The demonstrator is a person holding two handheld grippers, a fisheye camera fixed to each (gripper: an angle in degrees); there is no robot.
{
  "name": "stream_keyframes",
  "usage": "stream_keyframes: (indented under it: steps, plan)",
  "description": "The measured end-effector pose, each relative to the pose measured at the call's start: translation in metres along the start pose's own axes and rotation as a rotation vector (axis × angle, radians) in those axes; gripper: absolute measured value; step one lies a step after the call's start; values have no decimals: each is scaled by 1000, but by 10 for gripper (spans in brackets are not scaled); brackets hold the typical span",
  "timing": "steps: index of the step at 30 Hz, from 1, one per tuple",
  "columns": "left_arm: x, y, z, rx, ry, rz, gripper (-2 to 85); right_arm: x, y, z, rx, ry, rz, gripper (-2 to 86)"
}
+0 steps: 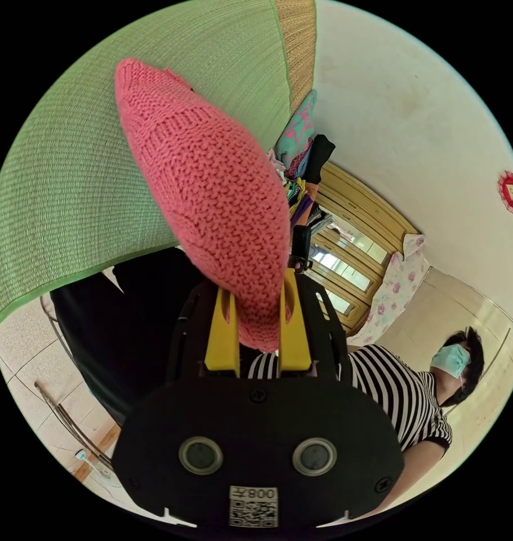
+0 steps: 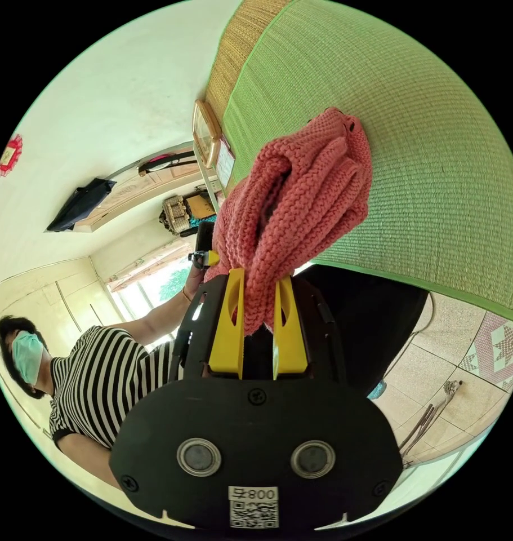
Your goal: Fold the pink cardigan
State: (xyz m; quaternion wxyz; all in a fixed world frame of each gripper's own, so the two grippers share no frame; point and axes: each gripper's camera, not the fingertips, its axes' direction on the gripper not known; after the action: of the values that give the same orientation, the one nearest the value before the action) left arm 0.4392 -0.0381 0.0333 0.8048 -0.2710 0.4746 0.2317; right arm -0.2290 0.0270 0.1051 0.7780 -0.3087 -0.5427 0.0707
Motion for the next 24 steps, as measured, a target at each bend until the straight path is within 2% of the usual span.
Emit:
stream_keyframes:
  steps: [8, 14, 24]
  plan:
    - [70, -21, 59, -2, 12, 48, 118, 3, -2, -87, 64, -31, -62, 77]
    - [158, -74, 123, 18, 9, 160, 116, -5, -31, -203, 129, -25, -192, 77]
    - [350, -235, 284, 99, -22, 436, 115, -30, -142, -517, 247, 79, -464, 74]
